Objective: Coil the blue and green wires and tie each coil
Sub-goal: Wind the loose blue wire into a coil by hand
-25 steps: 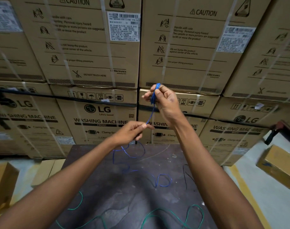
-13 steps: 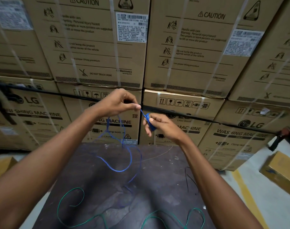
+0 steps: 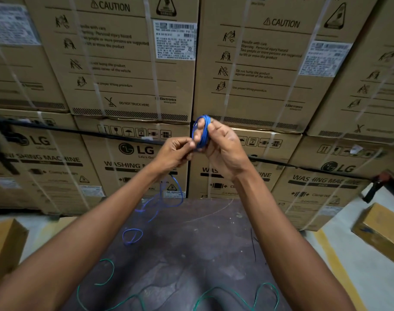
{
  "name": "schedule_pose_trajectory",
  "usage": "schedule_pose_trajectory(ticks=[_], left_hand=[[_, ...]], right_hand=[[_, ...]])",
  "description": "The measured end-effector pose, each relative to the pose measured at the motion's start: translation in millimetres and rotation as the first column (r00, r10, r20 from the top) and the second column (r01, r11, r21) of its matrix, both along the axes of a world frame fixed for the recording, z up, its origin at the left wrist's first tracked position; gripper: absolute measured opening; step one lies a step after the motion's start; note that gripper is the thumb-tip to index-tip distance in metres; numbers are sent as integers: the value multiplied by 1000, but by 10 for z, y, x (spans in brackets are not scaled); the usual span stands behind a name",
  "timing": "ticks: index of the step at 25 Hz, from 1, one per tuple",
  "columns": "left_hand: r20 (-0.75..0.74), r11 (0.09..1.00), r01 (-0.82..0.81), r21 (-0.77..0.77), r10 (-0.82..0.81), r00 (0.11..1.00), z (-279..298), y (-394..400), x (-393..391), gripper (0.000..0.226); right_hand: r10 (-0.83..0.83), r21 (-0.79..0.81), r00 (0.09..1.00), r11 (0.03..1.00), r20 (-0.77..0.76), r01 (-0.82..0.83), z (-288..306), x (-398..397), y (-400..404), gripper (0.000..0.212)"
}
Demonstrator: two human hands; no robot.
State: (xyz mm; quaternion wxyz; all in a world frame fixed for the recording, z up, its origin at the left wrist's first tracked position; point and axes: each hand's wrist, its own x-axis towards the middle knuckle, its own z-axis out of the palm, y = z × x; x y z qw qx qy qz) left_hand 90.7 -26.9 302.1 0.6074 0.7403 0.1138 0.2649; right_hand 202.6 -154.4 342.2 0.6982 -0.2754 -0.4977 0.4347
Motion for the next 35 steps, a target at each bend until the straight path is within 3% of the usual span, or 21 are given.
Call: schedule_pose_trajectory(ticks=[4, 6, 8, 13, 15, 16, 20, 24, 27, 30, 33, 35], left_hand=[[-86, 986, 94, 139, -83, 993, -190, -83, -5, 29], [-126, 967, 128, 221, -101, 987, -181, -64, -54, 31], [-152, 944, 144, 296, -102, 983, -102, 2, -121, 30], [-239, 845, 181, 504, -65, 969, 198, 139, -262, 27], [-206, 817, 134, 561, -19, 978, 388, 210, -301, 25], [-181, 813, 110, 572, -6, 984, 485, 265, -318, 25], [-106, 861, 93, 499, -45, 993, 614, 408, -315, 15], [51, 963, 9, 268, -24, 998, 385, 403, -168, 19], [75, 999, 18, 40, -20, 997, 158, 271, -107, 28], [14, 996, 40, -75, -39, 999, -98, 145, -63, 29], [-113, 995, 94, 10, -93, 989, -370, 7, -72, 31], [-153, 985, 139, 106, -122, 981, -474, -65, -134, 32]], right_hand=[[-230, 110, 973, 966, -35, 232, 149, 135, 148, 22], [-419, 118, 896, 907, 146, 405, 120, 236, 197, 21], [-544, 125, 740, 830, 395, 543, 2, 327, 229, 21], [-479, 184, 380, 780, 791, 598, -346, 353, 218, 15], [-389, 154, 297, 794, 872, 588, -435, 356, 155, 16], [-340, 94, 340, 815, 877, 571, -473, 348, 113, 18], [-42, -207, 739, 948, 672, 243, -465, 143, -74, 33], [59, -182, 921, 983, 384, 13, -243, -50, -156, 31], [38, -92, 973, 996, 226, -18, -107, -60, -147, 32], [-13, 0, 997, 1000, 81, 13, 57, -37, -74, 32], [-167, 91, 986, 982, 16, 165, 206, 67, 32, 31], [-360, 135, 915, 931, 184, 339, 250, 183, 110, 27]])
